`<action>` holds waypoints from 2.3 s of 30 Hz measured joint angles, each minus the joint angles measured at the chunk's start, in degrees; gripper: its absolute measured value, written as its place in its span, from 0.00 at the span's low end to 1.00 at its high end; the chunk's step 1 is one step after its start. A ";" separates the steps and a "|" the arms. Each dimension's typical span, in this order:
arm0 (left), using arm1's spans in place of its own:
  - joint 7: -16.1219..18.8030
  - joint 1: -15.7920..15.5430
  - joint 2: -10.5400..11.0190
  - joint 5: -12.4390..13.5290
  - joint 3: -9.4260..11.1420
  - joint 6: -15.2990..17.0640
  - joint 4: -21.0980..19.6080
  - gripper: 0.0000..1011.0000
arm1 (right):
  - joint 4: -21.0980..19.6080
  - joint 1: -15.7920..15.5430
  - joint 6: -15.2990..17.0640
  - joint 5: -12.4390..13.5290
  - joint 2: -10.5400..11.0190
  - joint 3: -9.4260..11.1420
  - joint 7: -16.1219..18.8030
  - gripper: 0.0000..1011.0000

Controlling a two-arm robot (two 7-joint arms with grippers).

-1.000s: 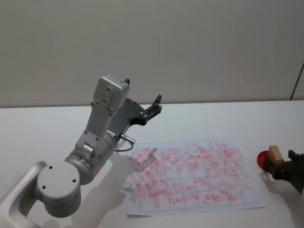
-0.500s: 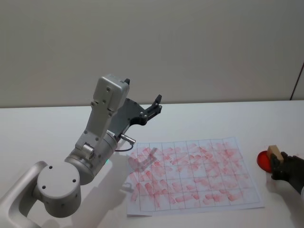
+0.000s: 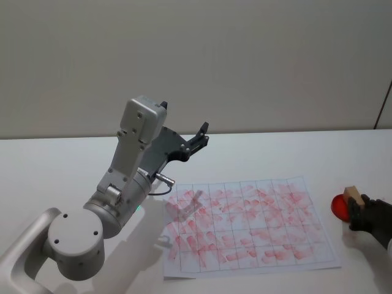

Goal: Use the one hand to pick up the stamp and affix it onto the A4 paper.

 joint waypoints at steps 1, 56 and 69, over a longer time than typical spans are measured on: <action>0.00 0.00 0.00 0.00 0.00 0.00 0.00 0.99 | 0.00 0.05 -0.09 -0.14 0.00 -0.02 0.18 0.21; 0.00 0.00 0.00 0.00 0.00 0.00 0.00 0.99 | 3.76 6.61 3.53 -9.16 0.16 -5.00 31.92 0.21; 0.00 0.00 0.00 0.00 0.00 0.00 0.00 0.99 | 3.61 7.63 0.58 -11.53 0.38 -5.50 32.44 0.21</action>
